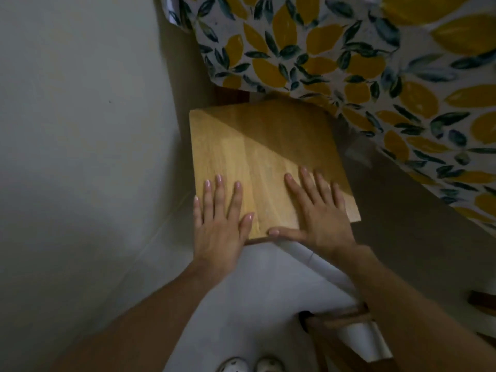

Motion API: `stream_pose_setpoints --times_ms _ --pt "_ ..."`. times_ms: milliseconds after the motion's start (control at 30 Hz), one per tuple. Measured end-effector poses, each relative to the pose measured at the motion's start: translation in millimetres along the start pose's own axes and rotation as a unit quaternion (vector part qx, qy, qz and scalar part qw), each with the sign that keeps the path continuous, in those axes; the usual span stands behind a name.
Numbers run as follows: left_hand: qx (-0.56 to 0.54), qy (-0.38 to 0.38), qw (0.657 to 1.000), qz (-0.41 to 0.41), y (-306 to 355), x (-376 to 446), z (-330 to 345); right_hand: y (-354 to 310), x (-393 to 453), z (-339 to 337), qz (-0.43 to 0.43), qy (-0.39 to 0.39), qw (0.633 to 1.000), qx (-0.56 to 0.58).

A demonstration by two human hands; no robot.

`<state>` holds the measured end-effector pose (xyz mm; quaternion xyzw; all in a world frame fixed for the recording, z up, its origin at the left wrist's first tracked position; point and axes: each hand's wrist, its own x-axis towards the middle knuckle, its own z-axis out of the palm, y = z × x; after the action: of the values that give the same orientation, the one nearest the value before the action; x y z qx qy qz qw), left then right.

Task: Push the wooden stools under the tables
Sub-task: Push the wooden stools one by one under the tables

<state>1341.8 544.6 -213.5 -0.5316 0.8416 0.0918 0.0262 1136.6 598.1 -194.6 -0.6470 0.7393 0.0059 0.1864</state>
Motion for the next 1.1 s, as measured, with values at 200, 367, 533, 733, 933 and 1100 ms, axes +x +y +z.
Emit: stream_pose_setpoints --times_ms 200,367,533,733,933,1100 --pt "-0.003 -0.038 0.999 0.000 -4 33 -7 -1 27 -11 0.027 -0.019 0.999 -0.002" --pt "0.006 -0.112 0.994 -0.018 -3 31 -25 -26 -55 -6 0.071 0.120 0.984 0.107" --pt "-0.131 0.030 0.991 0.027 46 -62 -10 -11 -181 12 0.165 0.169 0.959 0.156" --pt "-0.186 -0.078 0.966 0.163 158 -235 29 35 -346 52 0.248 0.152 0.951 0.106" --pt "-0.101 -0.096 0.968 0.211 241 -336 48 68 -487 100 0.318 0.129 0.933 0.110" --pt "-0.019 -0.142 0.977 0.159 270 -374 72 84 -545 129 0.293 0.066 0.948 0.106"
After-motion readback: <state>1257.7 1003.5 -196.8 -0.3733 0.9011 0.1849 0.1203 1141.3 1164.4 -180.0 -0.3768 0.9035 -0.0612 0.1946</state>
